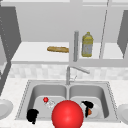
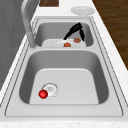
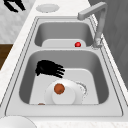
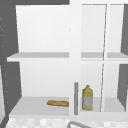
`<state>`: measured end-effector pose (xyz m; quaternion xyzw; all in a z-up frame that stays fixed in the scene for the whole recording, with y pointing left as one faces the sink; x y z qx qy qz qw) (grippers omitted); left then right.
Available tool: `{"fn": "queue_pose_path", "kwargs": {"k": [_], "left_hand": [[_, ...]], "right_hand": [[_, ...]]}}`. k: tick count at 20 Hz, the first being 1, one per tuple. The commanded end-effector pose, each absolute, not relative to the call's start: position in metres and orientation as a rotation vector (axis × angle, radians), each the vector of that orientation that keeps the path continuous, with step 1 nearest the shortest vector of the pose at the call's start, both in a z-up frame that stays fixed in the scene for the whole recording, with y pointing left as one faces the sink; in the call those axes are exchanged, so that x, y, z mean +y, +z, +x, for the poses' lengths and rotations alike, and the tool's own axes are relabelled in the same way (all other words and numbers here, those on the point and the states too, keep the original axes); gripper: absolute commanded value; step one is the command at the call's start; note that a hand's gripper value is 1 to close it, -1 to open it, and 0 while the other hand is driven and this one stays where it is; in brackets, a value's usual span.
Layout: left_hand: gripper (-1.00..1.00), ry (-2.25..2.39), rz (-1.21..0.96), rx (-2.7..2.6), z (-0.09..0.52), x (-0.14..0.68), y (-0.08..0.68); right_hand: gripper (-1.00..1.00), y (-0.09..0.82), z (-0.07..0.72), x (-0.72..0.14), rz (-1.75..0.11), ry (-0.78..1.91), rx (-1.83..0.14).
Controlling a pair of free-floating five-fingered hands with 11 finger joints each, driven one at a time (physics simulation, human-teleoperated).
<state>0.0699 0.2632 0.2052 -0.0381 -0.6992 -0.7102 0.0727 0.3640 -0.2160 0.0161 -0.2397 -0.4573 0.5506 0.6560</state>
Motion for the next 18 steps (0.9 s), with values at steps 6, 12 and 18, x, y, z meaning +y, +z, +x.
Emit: {"fn": "queue_pose_path", "kwargs": {"k": [6, 12, 18], "left_hand": [[0.0, -2.133, -0.114, -2.101, 0.07, 0.263, 0.205], [0.0, -2.133, -0.114, -2.101, 0.07, 0.263, 0.205], [0.0, -2.133, -0.114, -2.101, 0.07, 0.263, 0.205]], "right_hand": [[-1.0, 0.006, 0.414, -0.248, -0.573, 1.288, -1.001], [-1.0, -0.029, 0.416, -0.225, -0.727, 1.354, -0.912], [-1.0, -0.068, 0.417, -0.236, -0.762, 1.344, -0.917]]}}
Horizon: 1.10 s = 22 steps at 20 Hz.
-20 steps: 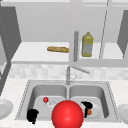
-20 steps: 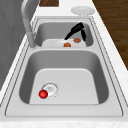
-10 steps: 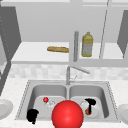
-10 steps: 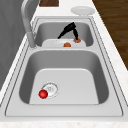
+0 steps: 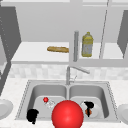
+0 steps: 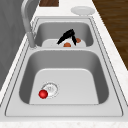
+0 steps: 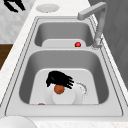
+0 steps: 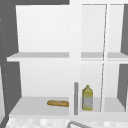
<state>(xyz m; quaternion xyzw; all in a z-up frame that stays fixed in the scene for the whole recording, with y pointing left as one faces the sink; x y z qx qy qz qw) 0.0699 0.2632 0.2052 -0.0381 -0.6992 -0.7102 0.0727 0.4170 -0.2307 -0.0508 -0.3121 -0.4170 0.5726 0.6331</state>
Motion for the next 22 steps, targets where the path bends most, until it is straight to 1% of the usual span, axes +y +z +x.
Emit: {"fn": "queue_pose_path", "kwargs": {"k": [1, 8, 11, 15, 17, 19, 22], "left_hand": [[0.0, -2.133, -0.114, -2.101, 0.07, 0.263, 0.205], [0.0, -2.133, -0.114, -2.101, 0.07, 0.263, 0.205], [0.0, -2.133, -0.114, -2.101, 0.07, 0.263, 0.205], [0.0, -2.133, -0.114, -2.101, 0.07, 0.263, 0.205], [0.0, -2.133, -0.114, -2.101, 0.07, 0.263, 0.205], [0.0, -2.133, -0.114, -2.101, 0.07, 0.263, 0.205], [0.0, -2.133, -0.114, -2.101, 0.07, 0.263, 0.205]], "right_hand": [[-1.0, -0.073, 0.417, -0.234, -0.771, 1.347, -0.915], [-1.0, -0.116, 0.469, -0.248, -0.681, 1.383, -0.904], [-1.0, -0.119, 0.491, -0.253, -0.561, 1.422, -0.789], [-1.0, -0.12, 0.502, -0.253, -0.477, 1.423, -0.766], [-1.0, -0.123, 0.491, -0.252, -0.457, 1.44, -0.768], [-1.0, -0.122, 0.473, -0.26, -0.447, 1.382, -0.835], [-1.0, -0.119, 0.443, -0.259, -0.507, 1.324, -0.933]]}}
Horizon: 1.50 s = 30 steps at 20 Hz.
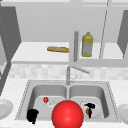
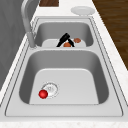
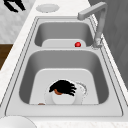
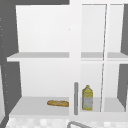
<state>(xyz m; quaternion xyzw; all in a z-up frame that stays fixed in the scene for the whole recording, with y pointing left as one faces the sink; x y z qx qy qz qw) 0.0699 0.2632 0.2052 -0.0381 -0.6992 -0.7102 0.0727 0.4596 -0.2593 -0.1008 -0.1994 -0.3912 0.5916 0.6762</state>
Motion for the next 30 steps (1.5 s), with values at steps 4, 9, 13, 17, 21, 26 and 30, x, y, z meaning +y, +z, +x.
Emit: {"fn": "queue_pose_path", "kwargs": {"k": [4, 9, 13, 17, 21, 26, 30], "left_hand": [[0.0, -2.133, -0.114, -2.101, 0.07, 0.263, 0.205], [0.0, -2.133, -0.114, -2.101, 0.07, 0.263, 0.205], [0.0, -2.133, -0.114, -2.101, 0.07, 0.263, 0.205], [0.0, -2.133, -0.114, -2.101, 0.07, 0.263, 0.205], [0.0, -2.133, -0.114, -2.101, 0.07, 0.263, 0.205], [0.0, -2.133, -0.114, -2.101, 0.07, 0.263, 0.205], [0.0, -2.133, -0.114, -2.101, 0.07, 0.263, 0.205]], "right_hand": [[-1.0, -0.119, 0.424, -0.257, -0.541, 1.271, -1.005], [1.0, -0.118, 0.418, -0.245, -0.596, 1.225, -0.998], [1.0, -0.109, 0.423, -0.242, -0.547, 1.306, -0.877], [1.0, -0.105, 0.419, -0.249, -0.572, 1.31, -0.904], [1.0, -0.096, 0.431, -0.249, -0.61, 1.268, -0.926], [1.0, -0.056, 0.434, -0.251, -0.628, 1.272, -0.914], [1.0, -0.026, 0.43, -0.261, -0.632, 1.284, -0.908]]}}
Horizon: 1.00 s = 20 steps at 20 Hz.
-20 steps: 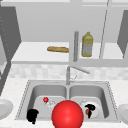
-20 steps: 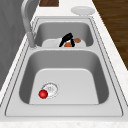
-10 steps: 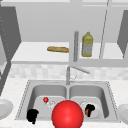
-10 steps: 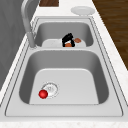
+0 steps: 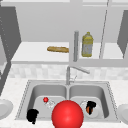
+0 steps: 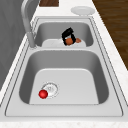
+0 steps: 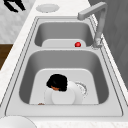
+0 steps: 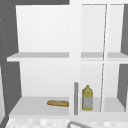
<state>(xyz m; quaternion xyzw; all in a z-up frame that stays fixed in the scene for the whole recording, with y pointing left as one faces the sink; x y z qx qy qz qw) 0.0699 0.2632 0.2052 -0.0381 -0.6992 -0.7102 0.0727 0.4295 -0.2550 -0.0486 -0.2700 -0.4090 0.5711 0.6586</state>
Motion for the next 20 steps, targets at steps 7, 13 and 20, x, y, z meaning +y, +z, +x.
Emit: {"fn": "queue_pose_path", "kwargs": {"k": [7, 13, 20], "left_hand": [[0.0, -2.133, -0.114, -2.101, 0.07, 0.263, 0.205], [0.0, -2.133, -0.114, -2.101, 0.07, 0.263, 0.205], [0.0, -2.133, -0.114, -2.101, 0.07, 0.263, 0.205]], "right_hand": [[1.0, 0.03, 0.426, -0.282, -0.657, 1.296, -0.909], [1.0, 0.073, 0.413, -0.303, -0.695, 1.294, -0.926], [1.0, 0.108, 0.393, -0.337, -0.717, 1.277, -0.978]]}}
